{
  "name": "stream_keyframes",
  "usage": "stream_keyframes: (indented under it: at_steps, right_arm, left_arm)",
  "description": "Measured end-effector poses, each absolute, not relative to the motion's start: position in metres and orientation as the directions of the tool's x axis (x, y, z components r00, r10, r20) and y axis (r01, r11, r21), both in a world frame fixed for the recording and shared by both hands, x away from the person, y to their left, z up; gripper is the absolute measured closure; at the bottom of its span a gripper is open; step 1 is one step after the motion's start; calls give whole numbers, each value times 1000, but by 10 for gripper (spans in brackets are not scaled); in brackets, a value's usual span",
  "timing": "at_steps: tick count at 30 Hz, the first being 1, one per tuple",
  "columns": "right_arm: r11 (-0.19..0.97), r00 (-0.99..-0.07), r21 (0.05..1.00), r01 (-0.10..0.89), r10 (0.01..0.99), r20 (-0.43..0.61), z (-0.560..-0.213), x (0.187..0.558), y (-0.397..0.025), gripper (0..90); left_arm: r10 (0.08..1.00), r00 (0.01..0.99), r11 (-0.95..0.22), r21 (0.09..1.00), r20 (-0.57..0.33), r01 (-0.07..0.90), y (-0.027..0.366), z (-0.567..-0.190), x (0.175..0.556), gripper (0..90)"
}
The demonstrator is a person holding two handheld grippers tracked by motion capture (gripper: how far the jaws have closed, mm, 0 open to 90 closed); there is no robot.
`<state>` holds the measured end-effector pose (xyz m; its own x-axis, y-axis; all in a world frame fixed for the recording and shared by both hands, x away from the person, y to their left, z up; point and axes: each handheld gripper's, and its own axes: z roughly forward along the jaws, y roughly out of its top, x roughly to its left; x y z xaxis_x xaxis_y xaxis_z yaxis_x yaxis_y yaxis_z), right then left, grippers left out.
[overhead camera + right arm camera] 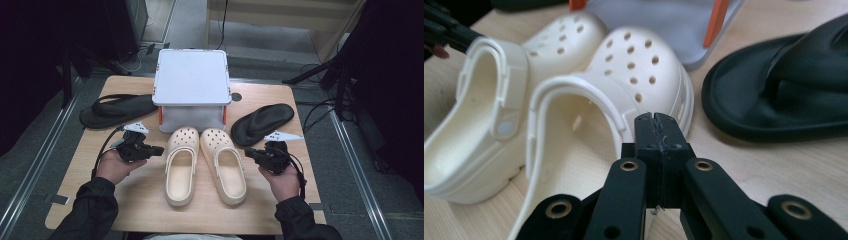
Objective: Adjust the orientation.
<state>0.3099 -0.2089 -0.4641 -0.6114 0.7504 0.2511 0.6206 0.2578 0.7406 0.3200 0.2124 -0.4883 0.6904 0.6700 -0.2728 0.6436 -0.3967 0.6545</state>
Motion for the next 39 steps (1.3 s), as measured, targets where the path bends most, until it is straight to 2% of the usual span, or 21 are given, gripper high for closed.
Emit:
stream_keyframes:
  at_steps: [13, 39]
  right_arm:
    - [326, -621, 705, 630, 756, 205, -478, 316, -185, 900]
    - [321, -628, 709, 627, 747, 218, -487, 322, -171, 900]
  left_arm:
    - [642, 711, -427, 636, -287, 643, 199, -496, 322, 892]
    - [596, 740, -458, 625, -312, 632, 184, -496, 314, 890]
